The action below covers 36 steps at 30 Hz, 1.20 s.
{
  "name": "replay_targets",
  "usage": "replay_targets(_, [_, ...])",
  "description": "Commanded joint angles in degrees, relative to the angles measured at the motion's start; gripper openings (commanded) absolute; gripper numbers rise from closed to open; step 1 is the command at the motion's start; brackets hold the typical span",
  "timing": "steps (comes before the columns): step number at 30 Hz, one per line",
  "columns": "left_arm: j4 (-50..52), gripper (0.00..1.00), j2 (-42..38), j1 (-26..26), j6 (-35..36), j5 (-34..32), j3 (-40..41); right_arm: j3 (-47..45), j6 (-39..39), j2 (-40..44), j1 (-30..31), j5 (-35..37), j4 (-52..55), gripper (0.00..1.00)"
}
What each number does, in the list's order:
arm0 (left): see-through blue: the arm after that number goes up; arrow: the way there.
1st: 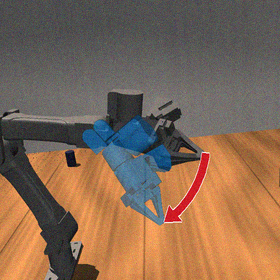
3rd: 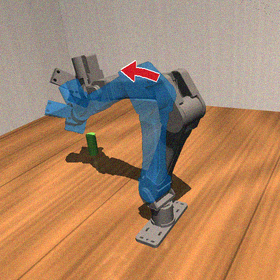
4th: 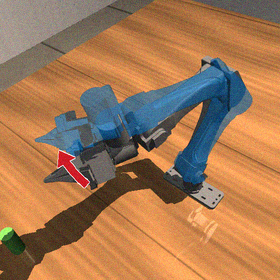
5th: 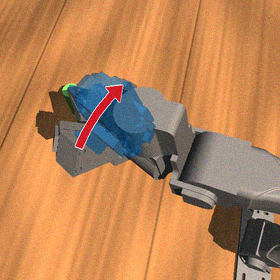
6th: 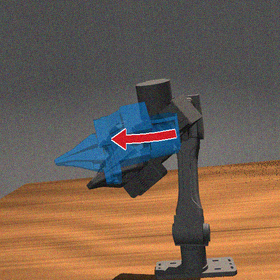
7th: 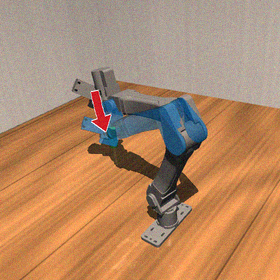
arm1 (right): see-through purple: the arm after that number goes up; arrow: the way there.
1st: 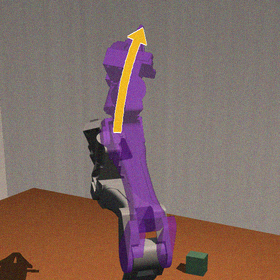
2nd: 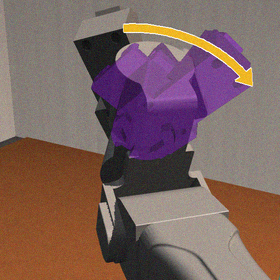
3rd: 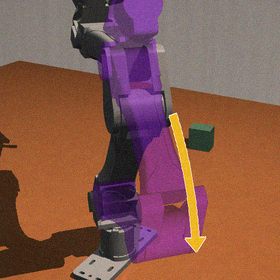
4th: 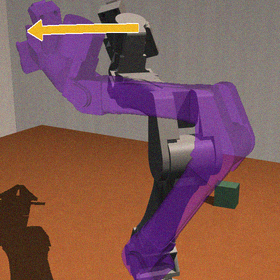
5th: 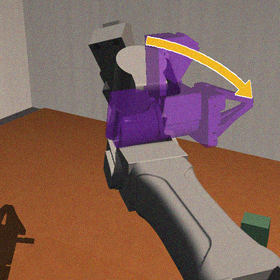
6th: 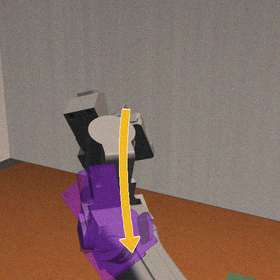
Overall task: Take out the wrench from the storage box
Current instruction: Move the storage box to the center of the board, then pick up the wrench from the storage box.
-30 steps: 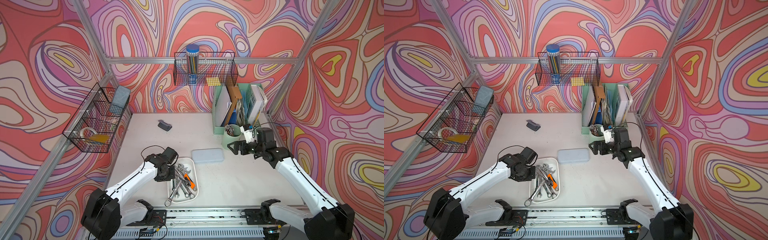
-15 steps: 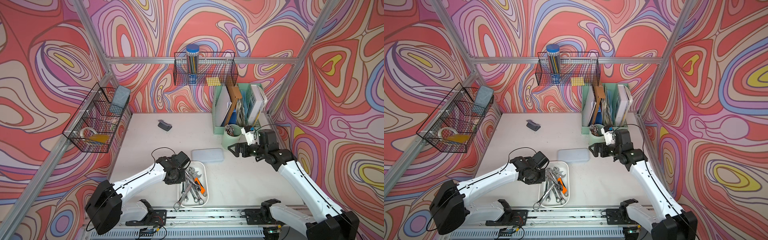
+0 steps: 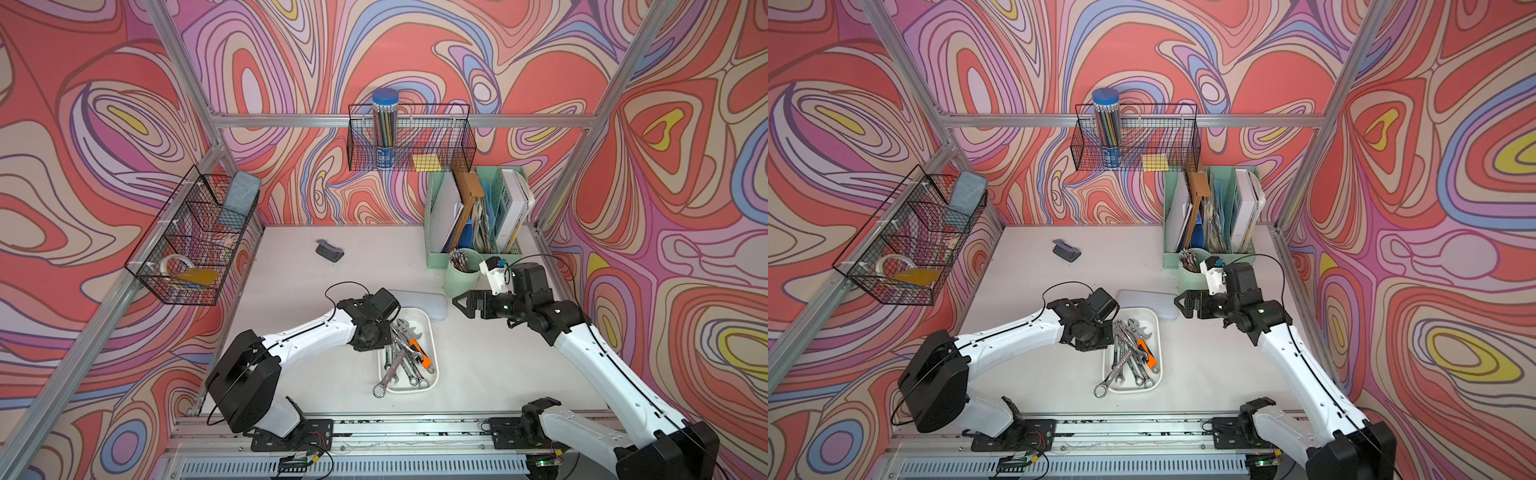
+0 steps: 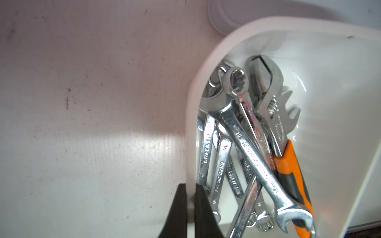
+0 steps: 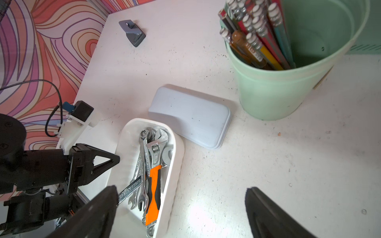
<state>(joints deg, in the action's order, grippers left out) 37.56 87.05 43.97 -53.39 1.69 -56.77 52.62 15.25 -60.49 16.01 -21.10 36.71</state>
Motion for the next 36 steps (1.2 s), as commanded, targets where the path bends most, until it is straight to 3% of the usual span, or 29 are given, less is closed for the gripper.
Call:
replay_targets(1, [-5.03, 0.00, 2.89, 0.42, 0.88, 0.04, -1.78, -1.22, 3.83, 1.09, 1.94, 2.84, 1.53, 0.98])
replay_targets(7, [-4.02, 0.01, 3.53, 0.42, 2.41, -0.26, -2.33, -2.03, 7.30, 0.67, 6.52, 6.11, 1.99, 0.95])
replay_targets(20, [0.82, 0.41, 0.79, 0.42, 10.49, -0.38, -6.16, -0.03, 11.32, -6.20, 18.40, 12.23, -0.23, 0.87])
replay_targets(25, [2.67, 0.57, -4.70, 0.27, 21.31, -0.11, -7.48, 0.90, 12.09, -9.21, 21.19, 12.56, -1.70, 0.85])
replay_targets(30, [6.53, 0.68, -5.37, -0.02, 31.78, 3.95, -9.09, 1.47, 12.09, -10.70, 22.22, 12.69, -2.39, 0.84])
replay_targets(36, [1.26, 0.72, -9.06, 0.39, 34.89, 12.11, -3.00, 1.26, 11.30, -10.69, 22.22, 13.68, -1.78, 0.85])
